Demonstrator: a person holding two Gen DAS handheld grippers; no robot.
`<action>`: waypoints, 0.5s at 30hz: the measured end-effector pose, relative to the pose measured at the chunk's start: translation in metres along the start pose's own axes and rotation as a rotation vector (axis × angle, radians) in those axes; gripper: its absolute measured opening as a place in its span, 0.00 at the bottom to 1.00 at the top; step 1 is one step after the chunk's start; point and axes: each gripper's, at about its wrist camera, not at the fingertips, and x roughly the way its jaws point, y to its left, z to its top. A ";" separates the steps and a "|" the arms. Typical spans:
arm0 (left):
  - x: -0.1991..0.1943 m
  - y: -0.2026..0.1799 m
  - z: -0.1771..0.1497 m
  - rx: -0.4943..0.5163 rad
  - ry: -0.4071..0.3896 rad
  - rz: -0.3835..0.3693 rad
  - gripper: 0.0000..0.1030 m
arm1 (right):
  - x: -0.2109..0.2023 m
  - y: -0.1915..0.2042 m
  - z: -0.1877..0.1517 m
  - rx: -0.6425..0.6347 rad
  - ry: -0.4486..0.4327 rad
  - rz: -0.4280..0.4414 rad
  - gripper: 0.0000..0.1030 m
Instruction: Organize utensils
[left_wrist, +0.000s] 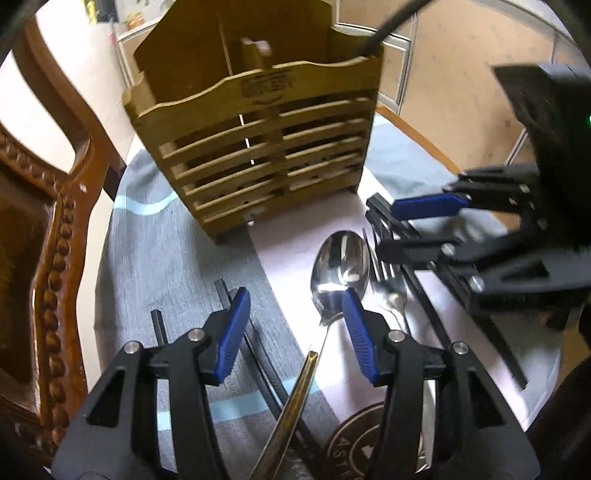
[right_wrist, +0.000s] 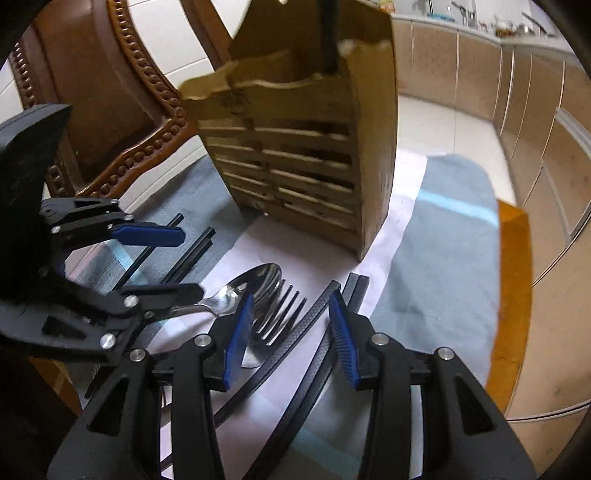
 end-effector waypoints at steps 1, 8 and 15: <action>0.001 -0.004 -0.003 0.006 0.001 0.006 0.50 | 0.002 -0.002 0.001 0.014 -0.001 0.028 0.42; 0.008 -0.004 -0.008 -0.010 0.012 -0.041 0.50 | 0.015 -0.007 0.002 0.080 0.050 0.123 0.26; 0.032 0.007 0.000 -0.048 0.036 -0.086 0.50 | 0.004 -0.004 0.003 0.112 0.057 0.252 0.03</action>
